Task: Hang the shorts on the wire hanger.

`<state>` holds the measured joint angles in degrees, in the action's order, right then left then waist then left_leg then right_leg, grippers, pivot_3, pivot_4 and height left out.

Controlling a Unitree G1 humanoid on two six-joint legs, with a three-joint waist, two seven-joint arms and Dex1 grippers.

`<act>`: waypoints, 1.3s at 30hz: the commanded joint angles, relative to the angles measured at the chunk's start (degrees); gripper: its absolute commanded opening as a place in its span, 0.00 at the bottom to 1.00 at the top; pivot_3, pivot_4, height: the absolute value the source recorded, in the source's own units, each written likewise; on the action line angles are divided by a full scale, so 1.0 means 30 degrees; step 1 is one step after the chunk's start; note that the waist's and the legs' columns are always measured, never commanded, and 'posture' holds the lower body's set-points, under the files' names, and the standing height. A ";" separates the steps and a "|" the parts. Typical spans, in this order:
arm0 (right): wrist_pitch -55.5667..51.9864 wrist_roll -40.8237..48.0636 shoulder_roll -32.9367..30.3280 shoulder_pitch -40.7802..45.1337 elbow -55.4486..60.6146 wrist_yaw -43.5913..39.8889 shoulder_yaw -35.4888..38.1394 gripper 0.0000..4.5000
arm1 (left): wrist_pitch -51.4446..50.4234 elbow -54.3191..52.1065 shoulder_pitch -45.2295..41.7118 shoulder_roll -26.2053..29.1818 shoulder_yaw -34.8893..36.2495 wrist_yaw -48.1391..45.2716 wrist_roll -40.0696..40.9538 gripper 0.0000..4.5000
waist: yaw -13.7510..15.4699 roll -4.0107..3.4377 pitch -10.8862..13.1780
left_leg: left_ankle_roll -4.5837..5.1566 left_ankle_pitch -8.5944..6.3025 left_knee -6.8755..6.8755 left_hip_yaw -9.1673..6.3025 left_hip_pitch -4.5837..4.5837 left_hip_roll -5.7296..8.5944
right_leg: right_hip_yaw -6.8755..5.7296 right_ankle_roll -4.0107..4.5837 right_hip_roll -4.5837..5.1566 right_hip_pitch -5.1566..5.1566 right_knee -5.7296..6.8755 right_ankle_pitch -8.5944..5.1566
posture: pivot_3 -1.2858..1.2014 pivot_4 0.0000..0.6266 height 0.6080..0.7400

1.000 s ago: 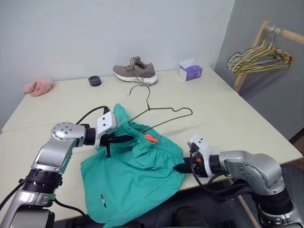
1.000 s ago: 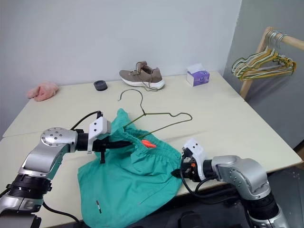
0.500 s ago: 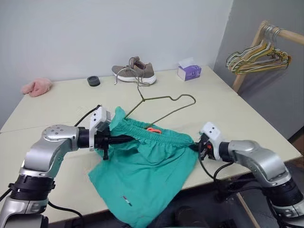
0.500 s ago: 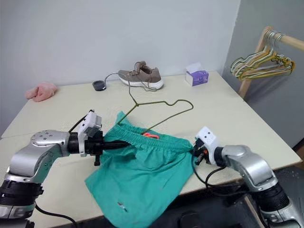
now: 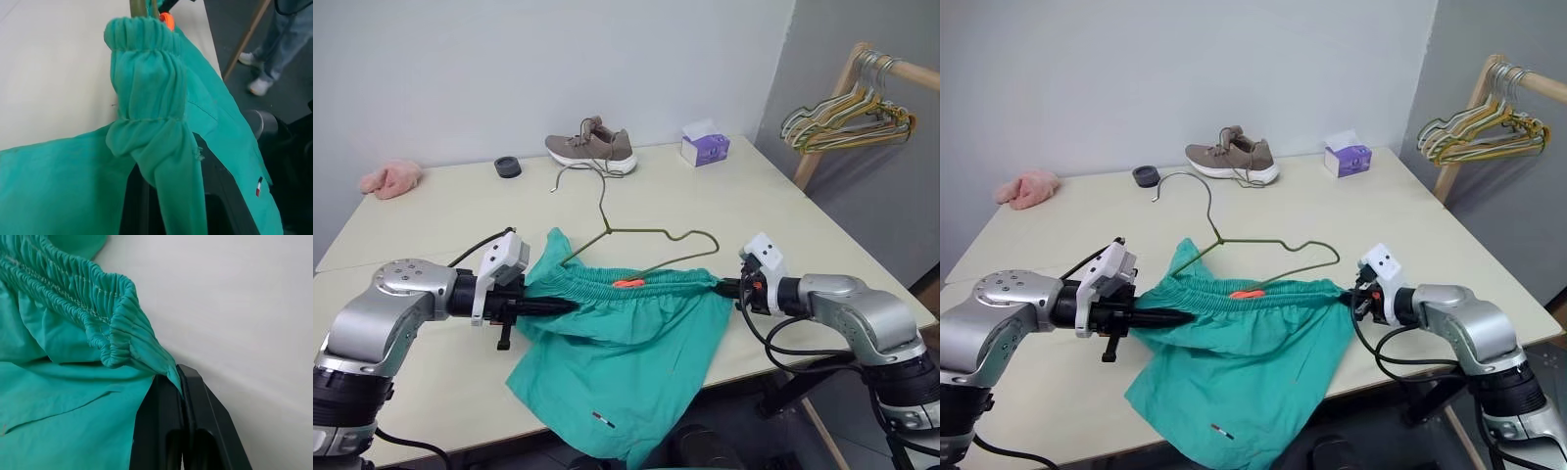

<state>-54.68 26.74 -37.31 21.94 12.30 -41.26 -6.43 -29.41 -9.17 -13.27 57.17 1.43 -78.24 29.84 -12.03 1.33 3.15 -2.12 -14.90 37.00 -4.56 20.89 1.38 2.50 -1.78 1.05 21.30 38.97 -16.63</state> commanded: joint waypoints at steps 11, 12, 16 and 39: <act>-0.1291 0.0607 -0.1160 -0.0029 0.1090 0.0351 0.1659 0.01 | 0.2797 0.2058 -0.0527 0.0122 0.0252 0.0488 -0.1986 0.00 | 0.0283 -0.0013 0.0008 | 0.0001 0.0000 0.0001 0.0005 0.0003 -0.0001 | 0.0001 0.0000 0.0002 0.0003 -0.0002 0.0000 | 0.43 0.00 1.00; -0.1333 0.0669 -0.1185 -0.0065 0.1174 0.0331 0.1643 0.01 | 0.2705 0.2096 -0.0657 -0.0024 0.0307 0.0629 -0.1880 0.00 | 0.0287 -0.0010 0.0008 | 0.0001 0.0000 0.0003 0.0009 0.0003 0.0002 | 0.0004 -0.0001 0.0005 0.0001 -0.0004 0.0000 | 0.43 0.00 1.00; -0.1623 0.0949 -0.1192 -0.0519 0.1648 0.0355 0.1516 0.01 | 0.1236 0.2048 -0.1207 -0.0834 0.0900 0.1335 -0.0647 0.00 | 0.0296 -0.0005 0.0005 | 0.0001 -0.0001 0.0003 0.0004 0.0009 0.0002 | -0.0002 -0.0002 0.0007 0.0000 -0.0009 0.0000 | 0.43 0.00 1.00; -0.1726 0.1268 -0.1455 -0.0503 0.1301 0.0264 0.1877 0.01 | -0.0093 0.0643 0.0260 0.0522 0.0890 0.0263 0.0172 0.00 | 0.0258 -0.0012 0.0009 | 0.0001 -0.0001 -0.0001 0.0014 0.0002 0.0000 | 0.0007 -0.0001 0.0001 0.0005 -0.0005 -0.0001 | 0.43 0.00 1.00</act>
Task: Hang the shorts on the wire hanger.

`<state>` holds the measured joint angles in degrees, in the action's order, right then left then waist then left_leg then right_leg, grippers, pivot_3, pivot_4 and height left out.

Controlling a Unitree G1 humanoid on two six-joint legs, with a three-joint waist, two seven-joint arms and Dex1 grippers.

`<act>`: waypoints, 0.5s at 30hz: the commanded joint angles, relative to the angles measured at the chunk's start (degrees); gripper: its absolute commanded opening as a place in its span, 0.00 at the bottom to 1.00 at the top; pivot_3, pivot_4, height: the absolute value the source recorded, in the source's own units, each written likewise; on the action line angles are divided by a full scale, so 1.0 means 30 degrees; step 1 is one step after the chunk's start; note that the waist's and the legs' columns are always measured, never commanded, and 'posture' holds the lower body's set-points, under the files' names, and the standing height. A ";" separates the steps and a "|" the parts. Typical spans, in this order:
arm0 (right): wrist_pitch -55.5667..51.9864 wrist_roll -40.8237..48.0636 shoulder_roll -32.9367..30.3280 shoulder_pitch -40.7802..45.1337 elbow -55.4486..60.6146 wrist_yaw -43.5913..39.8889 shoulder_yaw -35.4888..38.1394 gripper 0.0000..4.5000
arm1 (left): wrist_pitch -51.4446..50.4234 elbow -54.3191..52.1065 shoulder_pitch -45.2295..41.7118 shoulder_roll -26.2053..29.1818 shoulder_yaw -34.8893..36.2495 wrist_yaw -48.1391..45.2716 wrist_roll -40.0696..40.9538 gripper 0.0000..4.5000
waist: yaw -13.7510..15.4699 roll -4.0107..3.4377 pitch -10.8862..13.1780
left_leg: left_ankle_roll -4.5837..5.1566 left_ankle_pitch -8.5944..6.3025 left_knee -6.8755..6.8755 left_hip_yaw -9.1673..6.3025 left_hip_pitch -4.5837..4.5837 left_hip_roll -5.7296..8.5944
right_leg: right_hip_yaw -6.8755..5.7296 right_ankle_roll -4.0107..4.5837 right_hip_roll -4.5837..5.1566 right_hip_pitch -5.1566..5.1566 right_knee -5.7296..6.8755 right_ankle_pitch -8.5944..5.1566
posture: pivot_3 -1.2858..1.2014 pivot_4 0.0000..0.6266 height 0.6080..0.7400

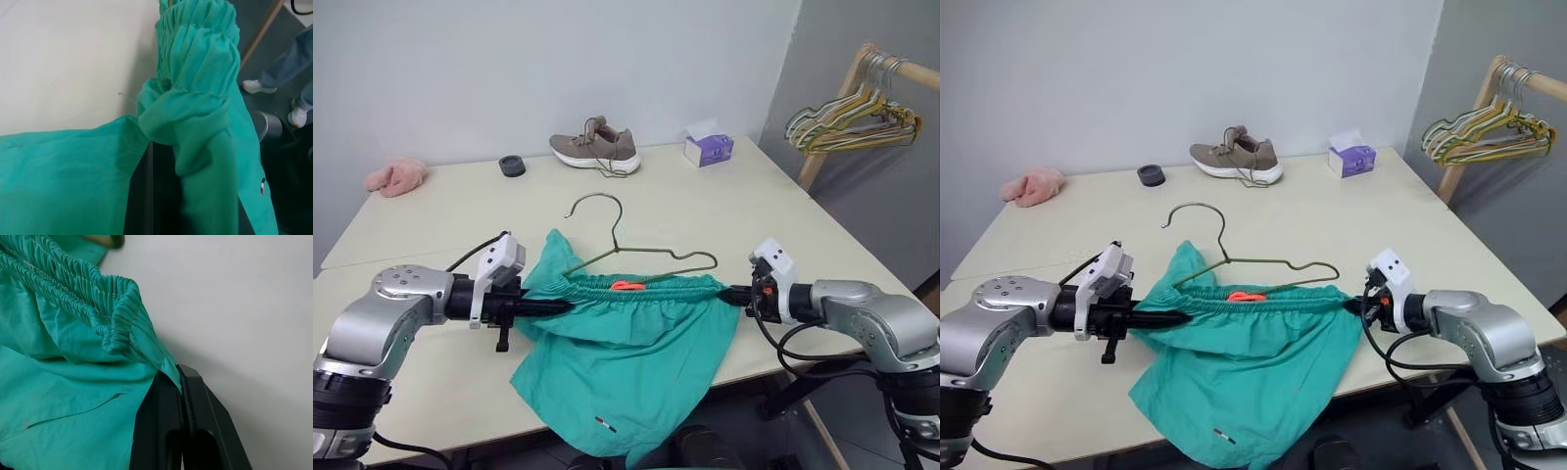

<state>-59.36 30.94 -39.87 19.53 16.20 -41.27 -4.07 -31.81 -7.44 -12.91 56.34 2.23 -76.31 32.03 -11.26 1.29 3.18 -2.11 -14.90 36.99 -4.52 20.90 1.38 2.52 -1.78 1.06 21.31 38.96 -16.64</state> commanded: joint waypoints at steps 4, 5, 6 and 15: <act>-0.0272 0.0027 -0.0689 0.0333 -0.0076 0.0292 0.1222 0.01 | 0.1444 0.0390 0.0496 0.1041 0.0368 -0.0595 -0.1308 0.00 | 0.0022 -0.0002 0.0002 | 0.0000 0.0000 -0.0001 -0.0001 0.0001 0.0000 | -0.0001 0.0001 0.0000 0.0000 -0.0003 0.0000 | 0.43 0.00 1.00; -0.0300 0.0083 -0.0740 0.0355 -0.0075 0.0282 0.1255 0.01 | 0.1690 0.0520 0.0541 0.1108 0.0270 -0.0627 -0.1568 0.00 | 0.0026 -0.0002 0.0002 | 0.0000 0.0000 0.0000 -0.0002 0.0001 0.0000 | -0.0002 0.0001 0.0001 -0.0001 -0.0002 0.0000 | 0.43 0.00 1.00; -0.0324 0.0132 -0.0788 0.0379 -0.0059 0.0276 0.1276 0.01 | 0.1924 0.0661 0.0564 0.1138 0.0192 -0.0637 -0.1821 0.00 | 0.0026 -0.0002 0.0002 | 0.0000 0.0000 0.0001 -0.0002 0.0001 0.0000 | -0.0003 0.0001 0.0000 -0.0001 -0.0002 0.0000 | 0.43 0.00 1.00; -0.0559 0.0344 -0.1027 0.0543 -0.0212 0.0526 0.1550 0.01 | 0.1970 0.0707 0.0734 0.1124 0.0074 -0.0941 -0.1869 0.00 | 0.0009 -0.0005 0.0004 | 0.0000 0.0000 -0.0001 0.0001 0.0001 0.0000 | 0.0000 0.0001 0.0001 0.0001 -0.0002 0.0000 | 0.43 0.00 1.00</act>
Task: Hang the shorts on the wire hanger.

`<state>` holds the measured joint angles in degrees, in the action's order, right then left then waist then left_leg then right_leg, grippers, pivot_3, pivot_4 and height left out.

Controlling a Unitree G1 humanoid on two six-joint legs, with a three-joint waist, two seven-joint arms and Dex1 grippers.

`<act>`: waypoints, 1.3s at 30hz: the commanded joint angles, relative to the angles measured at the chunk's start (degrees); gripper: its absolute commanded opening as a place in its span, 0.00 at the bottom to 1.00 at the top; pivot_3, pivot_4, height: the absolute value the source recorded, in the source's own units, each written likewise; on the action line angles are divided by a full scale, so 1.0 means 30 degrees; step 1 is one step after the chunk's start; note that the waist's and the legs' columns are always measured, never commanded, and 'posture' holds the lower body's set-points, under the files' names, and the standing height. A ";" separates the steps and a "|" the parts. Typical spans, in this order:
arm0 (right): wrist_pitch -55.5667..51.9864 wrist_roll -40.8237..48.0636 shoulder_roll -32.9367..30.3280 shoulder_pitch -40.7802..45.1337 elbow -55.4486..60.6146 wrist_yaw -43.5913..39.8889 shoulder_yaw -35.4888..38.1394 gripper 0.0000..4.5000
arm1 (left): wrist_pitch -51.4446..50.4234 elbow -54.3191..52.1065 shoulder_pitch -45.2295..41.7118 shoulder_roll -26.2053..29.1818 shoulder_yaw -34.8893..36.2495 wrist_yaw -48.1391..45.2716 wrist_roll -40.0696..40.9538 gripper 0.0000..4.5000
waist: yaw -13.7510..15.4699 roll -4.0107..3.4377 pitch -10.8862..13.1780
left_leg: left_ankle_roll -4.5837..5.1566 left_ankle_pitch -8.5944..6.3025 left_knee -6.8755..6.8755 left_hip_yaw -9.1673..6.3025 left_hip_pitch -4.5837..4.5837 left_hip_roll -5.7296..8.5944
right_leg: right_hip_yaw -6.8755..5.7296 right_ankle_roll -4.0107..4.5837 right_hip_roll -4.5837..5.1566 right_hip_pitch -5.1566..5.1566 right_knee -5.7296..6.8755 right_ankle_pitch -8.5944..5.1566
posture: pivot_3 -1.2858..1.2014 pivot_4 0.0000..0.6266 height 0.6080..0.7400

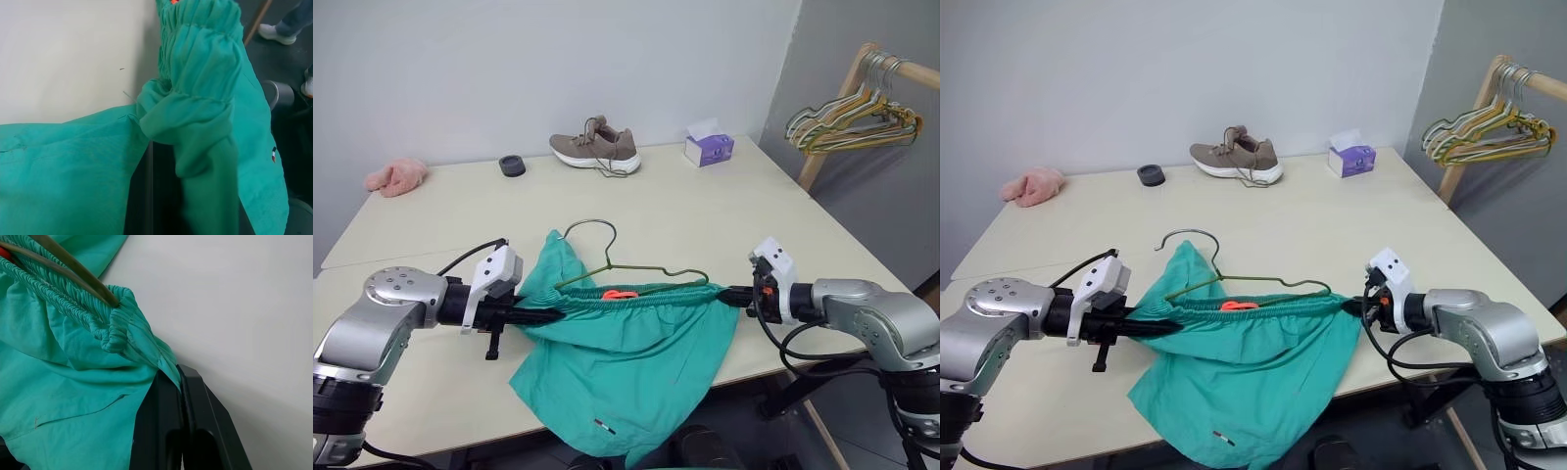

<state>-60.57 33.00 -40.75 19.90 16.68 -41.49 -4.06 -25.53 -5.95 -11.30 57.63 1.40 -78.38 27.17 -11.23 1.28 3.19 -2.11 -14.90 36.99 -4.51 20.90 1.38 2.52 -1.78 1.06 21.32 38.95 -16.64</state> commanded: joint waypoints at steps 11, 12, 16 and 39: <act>0.0896 -0.0947 -0.0997 0.0335 -0.0821 0.0656 0.1220 0.01 | -0.0718 -0.0006 0.0400 0.0936 0.0103 -0.0046 -0.0331 0.00 | -0.0018 -0.0003 0.0003 | 0.0000 0.0000 -0.0003 -0.0001 -0.0001 -0.0001 | -0.0002 0.0000 0.0000 0.0001 0.0000 0.0000 | 0.43 0.00 1.00; 0.0926 -0.0775 -0.1132 0.0284 -0.0662 0.0409 0.1285 0.01 | -0.0596 0.0198 0.0356 0.0939 0.0075 0.0038 -0.0514 0.00 | -0.0009 -0.0008 0.0005 | 0.0000 0.0000 -0.0003 -0.0001 0.0000 -0.0001 | -0.0003 0.0000 0.0000 0.0001 0.0000 0.0000 | 0.43 0.00 1.00; 0.0835 -0.0124 -0.1661 0.0220 0.0282 -0.0423 0.1413 0.01 | 0.0051 0.0793 0.0189 0.0943 -0.0166 0.0273 -0.1225 0.00 | -0.0005 -0.0014 0.0011 | 0.0000 0.0000 -0.0002 -0.0001 0.0000 0.0000 | -0.0003 0.0000 0.0000 0.0000 -0.0003 0.0000 | 0.42 0.00 1.00; 0.2354 -0.1240 -0.0785 0.4619 0.4802 -0.2240 -0.3750 0.05 | 0.1243 0.0847 -0.1572 -0.1837 -0.2261 0.1502 -0.3177 0.00 | -0.0055 -0.0031 0.0025 | -0.0002 -0.0003 -0.0006 -0.0011 0.0024 -0.0001 | -0.0009 -0.0002 0.0015 0.0017 -0.0025 0.0000 | 0.41 0.00 1.00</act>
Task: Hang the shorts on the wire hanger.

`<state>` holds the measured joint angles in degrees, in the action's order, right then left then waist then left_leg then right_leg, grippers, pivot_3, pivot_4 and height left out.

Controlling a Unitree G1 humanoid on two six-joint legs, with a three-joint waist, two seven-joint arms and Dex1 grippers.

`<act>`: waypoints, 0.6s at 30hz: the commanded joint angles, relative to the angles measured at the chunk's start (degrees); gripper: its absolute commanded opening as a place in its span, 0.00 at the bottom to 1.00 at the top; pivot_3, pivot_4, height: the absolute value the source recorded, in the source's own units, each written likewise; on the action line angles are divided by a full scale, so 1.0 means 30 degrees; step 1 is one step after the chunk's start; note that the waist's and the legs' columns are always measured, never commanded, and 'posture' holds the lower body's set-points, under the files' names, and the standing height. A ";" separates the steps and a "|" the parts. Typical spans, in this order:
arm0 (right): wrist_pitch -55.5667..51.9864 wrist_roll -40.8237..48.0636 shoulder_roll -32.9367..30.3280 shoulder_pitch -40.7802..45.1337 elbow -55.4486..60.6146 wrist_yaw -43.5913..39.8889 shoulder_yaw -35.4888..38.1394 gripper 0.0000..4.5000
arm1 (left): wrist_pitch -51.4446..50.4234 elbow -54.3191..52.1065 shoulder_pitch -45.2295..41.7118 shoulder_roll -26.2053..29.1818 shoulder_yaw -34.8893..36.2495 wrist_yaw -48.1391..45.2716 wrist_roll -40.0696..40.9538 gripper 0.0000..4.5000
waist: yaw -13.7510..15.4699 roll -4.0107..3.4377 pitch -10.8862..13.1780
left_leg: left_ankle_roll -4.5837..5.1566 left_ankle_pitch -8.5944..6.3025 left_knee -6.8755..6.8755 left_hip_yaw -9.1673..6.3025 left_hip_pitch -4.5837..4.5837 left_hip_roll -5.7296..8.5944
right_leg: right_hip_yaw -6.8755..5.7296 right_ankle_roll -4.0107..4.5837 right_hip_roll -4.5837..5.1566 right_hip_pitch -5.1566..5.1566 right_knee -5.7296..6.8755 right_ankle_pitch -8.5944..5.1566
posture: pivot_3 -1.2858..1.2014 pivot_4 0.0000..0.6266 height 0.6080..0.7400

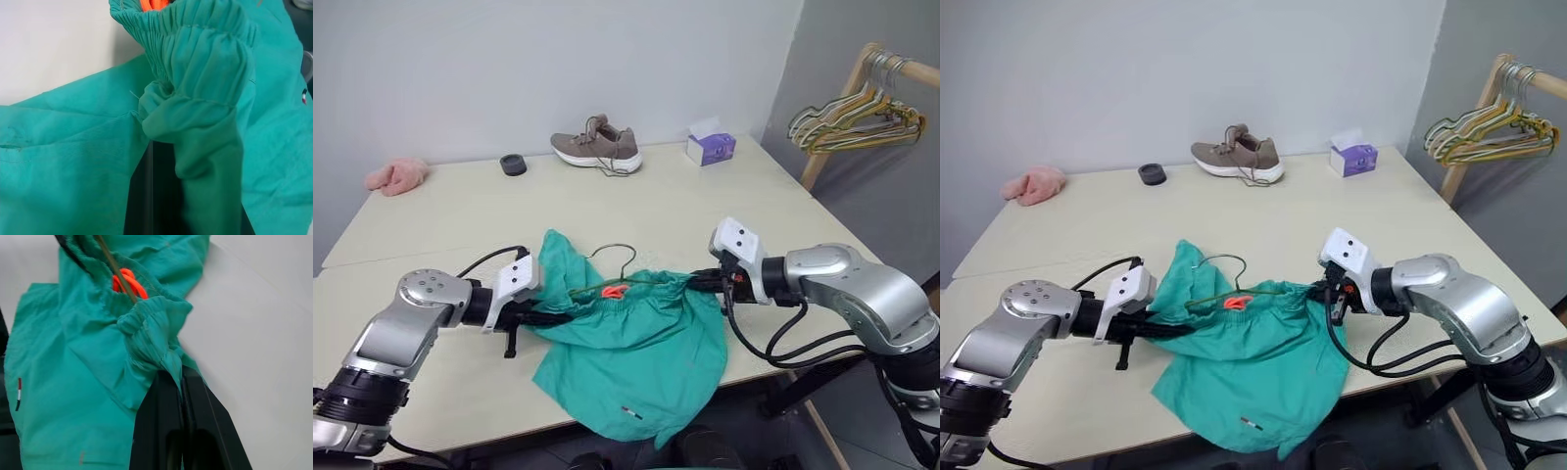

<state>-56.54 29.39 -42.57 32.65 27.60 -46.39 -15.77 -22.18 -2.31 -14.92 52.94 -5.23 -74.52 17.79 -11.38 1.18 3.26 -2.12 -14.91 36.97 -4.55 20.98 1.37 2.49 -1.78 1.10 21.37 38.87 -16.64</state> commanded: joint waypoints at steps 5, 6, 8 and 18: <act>0.1718 -0.0782 -0.1262 0.0031 0.1669 -0.1266 0.0147 0.36 | 0.0101 -0.0426 -0.0468 -0.0586 -0.0086 0.0296 -0.0057 0.00 | -0.0039 0.0000 0.0000 | 0.0001 0.0000 0.0004 -0.0003 -0.0003 0.0000 | -0.0005 0.0000 -0.0001 -0.0002 0.0006 0.0000 | 0.41 0.00 1.00; 0.1864 -0.0934 -0.1534 -0.0060 0.1732 -0.1383 0.0127 0.45 | 0.0088 -0.0443 -0.0498 -0.0619 -0.0089 0.0317 -0.0047 0.00 | -0.0040 0.0000 0.0000 | 0.0000 0.0001 0.0004 -0.0003 -0.0003 0.0000 | -0.0003 0.0000 -0.0001 -0.0001 0.0005 0.0000 | 0.41 0.00 1.00; 0.1921 -0.1126 -0.2210 -0.0450 0.1797 -0.1500 0.0321 0.61 | 0.0074 -0.0503 -0.0515 -0.0675 -0.0046 0.0371 0.0020 0.00 | -0.0039 0.0001 -0.0001 | 0.0000 0.0000 0.0003 -0.0003 -0.0004 0.0000 | -0.0006 0.0000 -0.0001 -0.0001 0.0005 0.0000 | 0.41 0.00 1.00; 0.2869 -0.3479 -0.2469 -0.1671 0.0057 -0.0610 -0.0928 0.75 | 0.0208 -0.0706 -0.0305 -0.0649 0.0016 0.0374 0.0173 0.00 | -0.0228 0.0015 -0.0010 | 0.0001 0.0002 0.0007 0.0018 -0.0028 -0.0003 | 0.0010 0.0001 -0.0004 -0.0010 0.0021 0.0000 | 0.42 0.00 1.00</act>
<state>-49.99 21.24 -50.47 26.09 28.70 -48.65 -17.32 -22.16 -2.90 -15.30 50.88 -6.38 -73.22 17.64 -12.07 1.23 3.23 -2.11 -14.90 37.00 -4.51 20.88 1.36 2.51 -1.78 1.09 21.31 38.95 -16.64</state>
